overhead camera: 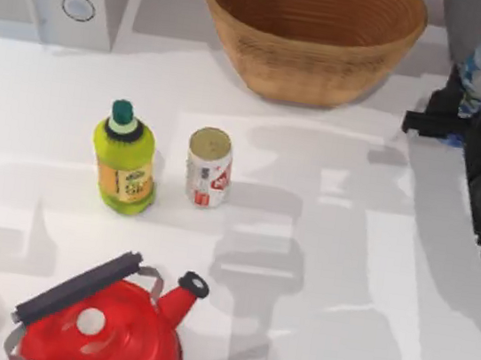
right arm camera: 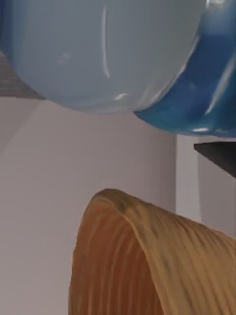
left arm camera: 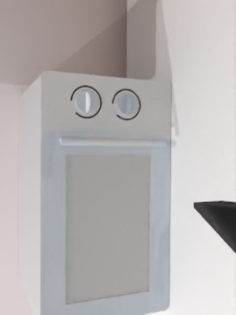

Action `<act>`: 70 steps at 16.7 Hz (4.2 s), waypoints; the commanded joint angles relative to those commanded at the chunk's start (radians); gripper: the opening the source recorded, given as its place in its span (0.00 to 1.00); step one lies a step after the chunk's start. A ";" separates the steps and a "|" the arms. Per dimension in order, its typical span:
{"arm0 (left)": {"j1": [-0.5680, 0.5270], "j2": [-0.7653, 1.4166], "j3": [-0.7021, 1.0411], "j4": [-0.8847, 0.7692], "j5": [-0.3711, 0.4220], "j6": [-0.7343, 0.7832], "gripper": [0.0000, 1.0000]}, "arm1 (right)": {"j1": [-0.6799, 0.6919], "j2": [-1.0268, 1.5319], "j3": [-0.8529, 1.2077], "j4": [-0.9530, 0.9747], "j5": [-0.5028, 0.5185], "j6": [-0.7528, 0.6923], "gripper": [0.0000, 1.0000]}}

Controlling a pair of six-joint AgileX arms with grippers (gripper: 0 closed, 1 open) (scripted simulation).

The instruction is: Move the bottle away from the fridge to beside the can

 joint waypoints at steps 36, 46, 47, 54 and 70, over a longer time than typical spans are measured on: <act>0.000 0.000 0.000 0.000 0.000 0.000 1.00 | 0.453 0.069 -0.042 0.106 0.445 -0.004 1.00; 0.000 0.000 0.000 0.000 0.000 0.000 1.00 | 0.502 0.043 -0.108 0.148 0.497 -0.002 1.00; 0.000 0.000 0.000 0.000 0.000 0.000 1.00 | 0.514 0.037 -0.124 0.156 0.508 -0.003 1.00; 0.000 0.000 0.000 0.000 0.000 0.000 1.00 | 0.509 0.008 -0.129 0.155 0.493 -0.005 1.00; 0.000 0.000 0.000 0.000 0.000 0.000 1.00 | -0.011 -1.393 -0.431 -0.748 -0.082 -0.012 1.00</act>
